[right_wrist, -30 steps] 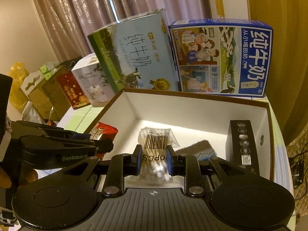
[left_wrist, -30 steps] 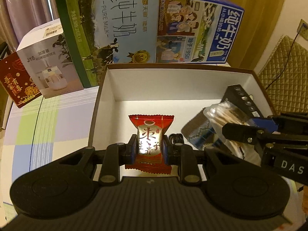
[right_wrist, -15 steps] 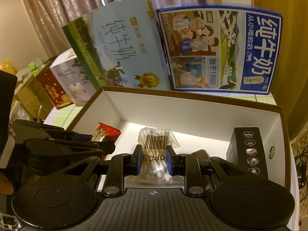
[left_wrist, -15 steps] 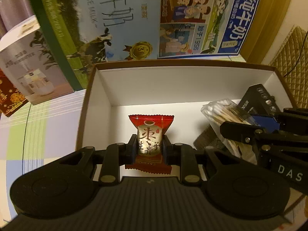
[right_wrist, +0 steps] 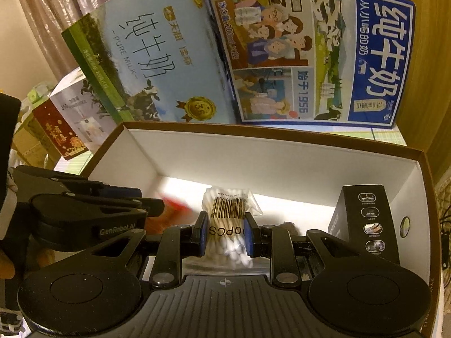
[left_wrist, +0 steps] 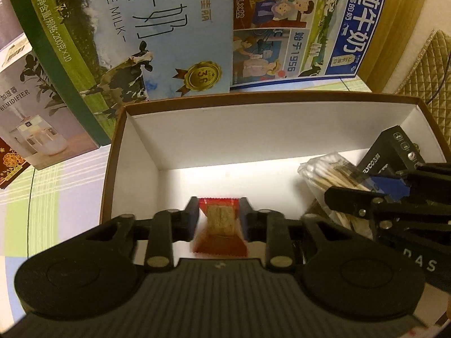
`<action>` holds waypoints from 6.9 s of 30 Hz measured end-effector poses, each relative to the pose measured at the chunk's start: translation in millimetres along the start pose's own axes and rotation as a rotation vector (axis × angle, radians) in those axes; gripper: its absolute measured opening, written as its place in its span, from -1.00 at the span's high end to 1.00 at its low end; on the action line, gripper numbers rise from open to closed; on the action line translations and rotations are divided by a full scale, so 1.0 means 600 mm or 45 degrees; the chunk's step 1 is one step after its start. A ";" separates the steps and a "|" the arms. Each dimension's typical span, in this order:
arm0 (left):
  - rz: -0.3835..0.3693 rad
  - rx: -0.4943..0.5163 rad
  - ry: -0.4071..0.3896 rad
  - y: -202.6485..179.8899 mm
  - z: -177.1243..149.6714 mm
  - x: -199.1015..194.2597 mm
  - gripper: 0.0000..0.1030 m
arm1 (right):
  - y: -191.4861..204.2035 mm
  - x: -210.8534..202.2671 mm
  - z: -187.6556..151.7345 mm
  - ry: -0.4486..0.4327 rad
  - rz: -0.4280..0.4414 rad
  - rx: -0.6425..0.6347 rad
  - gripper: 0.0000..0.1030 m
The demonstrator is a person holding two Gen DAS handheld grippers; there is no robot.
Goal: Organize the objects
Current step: 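Open the right tool to drop the swabs while the left tool releases the candy in the box, then withdraw both tools from the box toward the purple tube and clear cup, then grasp the purple tube with the right tool while the left tool grasps the clear plastic cup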
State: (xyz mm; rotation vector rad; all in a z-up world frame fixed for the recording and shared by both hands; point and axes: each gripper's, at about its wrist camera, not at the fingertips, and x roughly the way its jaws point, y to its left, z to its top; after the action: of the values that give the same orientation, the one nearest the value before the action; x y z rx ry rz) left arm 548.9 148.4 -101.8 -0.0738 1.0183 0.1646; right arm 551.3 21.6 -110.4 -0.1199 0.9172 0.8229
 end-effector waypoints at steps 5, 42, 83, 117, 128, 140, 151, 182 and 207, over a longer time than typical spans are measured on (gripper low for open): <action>0.013 -0.002 -0.001 0.003 -0.001 -0.002 0.24 | 0.001 0.006 0.002 0.003 0.002 -0.003 0.56; -0.016 0.011 -0.137 -0.003 -0.075 -0.159 -0.98 | -0.010 -0.153 -0.059 -0.148 -0.069 0.046 -0.96; -0.039 -0.237 -0.070 -0.016 -0.309 -0.332 -0.98 | 0.049 -0.314 -0.250 -0.047 -0.058 0.056 -0.96; -0.006 -0.219 0.093 -0.053 -0.472 -0.336 -0.98 | 0.044 -0.330 -0.417 0.034 -0.169 0.067 -0.96; 0.037 -0.236 0.162 -0.035 -0.507 -0.305 -0.98 | 0.028 -0.278 -0.447 0.168 -0.268 0.019 -0.96; 0.032 -0.273 0.129 -0.005 -0.519 -0.276 -0.98 | 0.023 -0.241 -0.452 0.173 -0.255 0.002 -0.15; 0.031 -0.264 0.133 0.005 -0.492 -0.245 -0.97 | 0.030 -0.219 -0.443 0.143 -0.281 -0.053 0.43; 0.060 -0.261 0.081 0.037 -0.394 -0.126 -0.40 | -0.016 -0.206 -0.420 0.086 -0.419 0.069 0.43; 0.099 -0.255 0.199 0.006 -0.528 -0.225 -0.35 | 0.007 -0.263 -0.482 0.142 -0.353 0.030 0.43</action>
State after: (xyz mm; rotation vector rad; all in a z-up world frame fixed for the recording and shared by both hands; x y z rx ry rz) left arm 212.6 94.2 -152.9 -0.2326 1.1594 0.3359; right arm 306.1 -189.5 -172.9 -0.2687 0.9890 0.5523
